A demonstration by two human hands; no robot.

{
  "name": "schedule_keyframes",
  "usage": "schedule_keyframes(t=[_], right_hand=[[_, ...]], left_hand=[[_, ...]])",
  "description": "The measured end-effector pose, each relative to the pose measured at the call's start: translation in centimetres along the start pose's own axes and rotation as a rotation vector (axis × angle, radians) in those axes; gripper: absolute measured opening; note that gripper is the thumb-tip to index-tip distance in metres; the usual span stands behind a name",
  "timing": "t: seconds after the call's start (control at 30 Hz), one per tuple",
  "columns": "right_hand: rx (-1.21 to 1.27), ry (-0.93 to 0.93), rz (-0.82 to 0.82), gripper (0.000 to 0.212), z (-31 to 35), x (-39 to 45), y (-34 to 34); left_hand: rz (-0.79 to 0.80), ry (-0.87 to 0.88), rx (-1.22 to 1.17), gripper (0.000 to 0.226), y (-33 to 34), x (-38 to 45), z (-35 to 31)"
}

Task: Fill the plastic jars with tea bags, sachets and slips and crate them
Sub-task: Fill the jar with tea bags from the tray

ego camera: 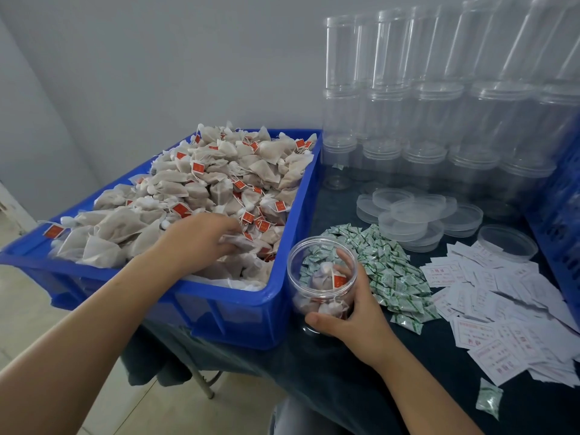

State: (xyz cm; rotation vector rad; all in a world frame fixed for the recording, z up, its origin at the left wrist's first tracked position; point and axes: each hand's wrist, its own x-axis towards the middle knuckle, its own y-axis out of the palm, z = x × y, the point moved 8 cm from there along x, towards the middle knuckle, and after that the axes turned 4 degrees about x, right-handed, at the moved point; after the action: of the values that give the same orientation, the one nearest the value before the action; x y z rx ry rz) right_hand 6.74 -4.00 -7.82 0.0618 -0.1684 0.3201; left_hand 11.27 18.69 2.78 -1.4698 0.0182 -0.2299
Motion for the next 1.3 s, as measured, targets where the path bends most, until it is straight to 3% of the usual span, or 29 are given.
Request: schedule_keyframes(t=[0.23,0.37,0.5,0.73,0.9,1.3], right_hand=[[-0.016,-0.010,-0.005,0.095,-0.2,0.1,-0.1],[-0.011,-0.009,-0.005,0.096,-0.4,0.2,-0.2],[-0.019,-0.017,-0.002,0.095,-0.4,0.2,-0.2],[-0.020,-0.037,0.002,0.094,-0.5,0.4,-0.2],[-0.019,-0.080,-0.012,0.090,-0.4,0.7,-0.2],[0.082,-0.113,0.024,0.096,0.0,0.4,-0.2]], left_hand=[[-0.230,0.078,-0.087,0.040,-4.0,-0.6,-1.5],[-0.307,0.163,-0.223,0.065,-7.5,-1.1,-4.1],[-0.344,0.284,-0.352,0.037,-9.9,-1.8,-7.5],[-0.191,0.425,-0.339,0.026,-10.1,-2.2,-11.7],[0.039,0.451,-0.194,0.016,-7.2,-1.7,-13.1],[0.266,0.511,0.114,0.017,-3.5,0.0,-16.3]])
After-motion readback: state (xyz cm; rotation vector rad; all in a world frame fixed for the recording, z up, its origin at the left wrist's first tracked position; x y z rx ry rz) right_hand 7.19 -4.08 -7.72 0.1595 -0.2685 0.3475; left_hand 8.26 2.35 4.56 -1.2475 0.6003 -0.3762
